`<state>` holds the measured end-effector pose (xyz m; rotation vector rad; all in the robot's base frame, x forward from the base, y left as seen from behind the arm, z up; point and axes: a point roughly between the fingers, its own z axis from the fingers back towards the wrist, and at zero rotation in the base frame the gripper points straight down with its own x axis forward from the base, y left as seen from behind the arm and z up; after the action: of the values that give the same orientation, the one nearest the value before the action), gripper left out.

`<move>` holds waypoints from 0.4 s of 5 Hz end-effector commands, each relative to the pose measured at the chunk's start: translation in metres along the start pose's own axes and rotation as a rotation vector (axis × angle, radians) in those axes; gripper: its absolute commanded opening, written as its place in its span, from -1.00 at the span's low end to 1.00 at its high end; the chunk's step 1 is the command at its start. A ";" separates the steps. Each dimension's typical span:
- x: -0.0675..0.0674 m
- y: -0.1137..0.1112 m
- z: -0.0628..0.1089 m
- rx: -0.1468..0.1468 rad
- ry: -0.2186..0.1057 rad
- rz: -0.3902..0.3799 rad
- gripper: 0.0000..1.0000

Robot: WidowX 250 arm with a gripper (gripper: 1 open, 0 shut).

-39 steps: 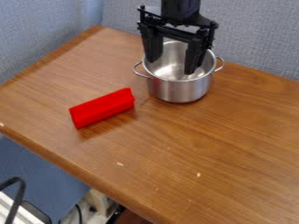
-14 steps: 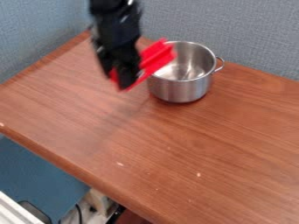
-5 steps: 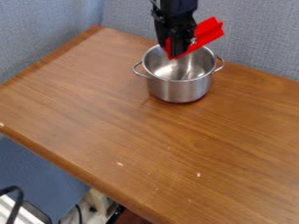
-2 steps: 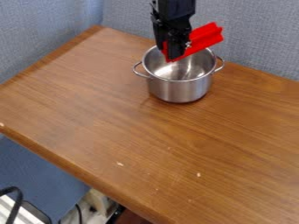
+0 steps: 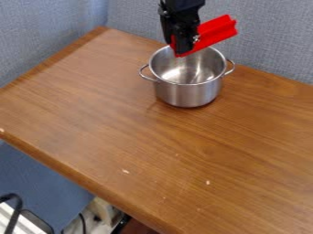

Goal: Put the red object in the metal pot

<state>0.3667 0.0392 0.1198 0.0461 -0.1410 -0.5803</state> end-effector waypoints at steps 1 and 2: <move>0.008 0.013 0.024 0.050 -0.066 -0.006 -1.00; 0.005 0.017 0.012 0.007 -0.045 0.009 1.00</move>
<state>0.3721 0.0480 0.1136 0.0197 -0.1248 -0.5809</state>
